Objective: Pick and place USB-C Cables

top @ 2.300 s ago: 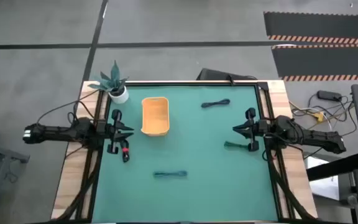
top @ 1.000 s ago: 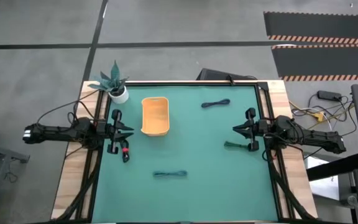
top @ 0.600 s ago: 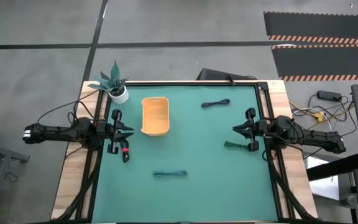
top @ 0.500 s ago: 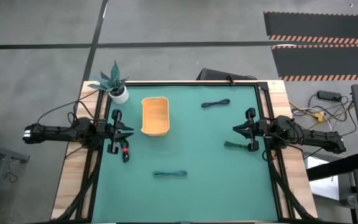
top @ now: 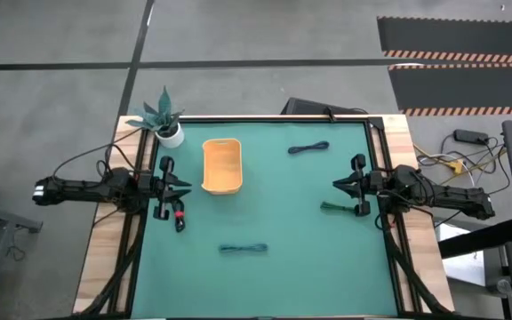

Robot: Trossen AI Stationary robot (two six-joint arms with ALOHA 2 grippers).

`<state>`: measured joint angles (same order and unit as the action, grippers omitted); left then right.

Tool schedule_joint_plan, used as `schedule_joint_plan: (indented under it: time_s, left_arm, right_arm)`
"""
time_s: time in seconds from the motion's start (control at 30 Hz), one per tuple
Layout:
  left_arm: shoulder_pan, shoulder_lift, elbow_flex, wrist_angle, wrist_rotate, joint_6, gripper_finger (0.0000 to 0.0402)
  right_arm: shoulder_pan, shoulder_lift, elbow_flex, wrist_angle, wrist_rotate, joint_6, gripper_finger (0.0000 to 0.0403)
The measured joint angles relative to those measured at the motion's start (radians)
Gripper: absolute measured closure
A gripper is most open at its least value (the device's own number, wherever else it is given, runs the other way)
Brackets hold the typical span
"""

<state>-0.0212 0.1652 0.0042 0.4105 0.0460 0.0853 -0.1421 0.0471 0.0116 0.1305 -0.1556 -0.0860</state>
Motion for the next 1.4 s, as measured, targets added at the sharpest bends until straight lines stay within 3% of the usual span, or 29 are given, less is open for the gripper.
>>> schedule_joint_plan:
  time_s: [1.2,1.3,1.4]
  left_arm:
    - [0.000,0.000,0.000,0.000,0.000,0.000,0.0347]
    - [0.000,0.000,0.000,0.000,0.000,0.000,0.0347]
    - [0.000,0.000,0.000,0.000,0.000,0.000,0.0347]
  right_arm:
    - [0.000,0.000,0.000,0.011,0.000,0.001,0.0385]
    - [0.000,0.000,0.000,0.012,-0.001,0.082,0.0385]
    - [0.000,0.000,0.000,0.015,0.000,0.297,0.0385]
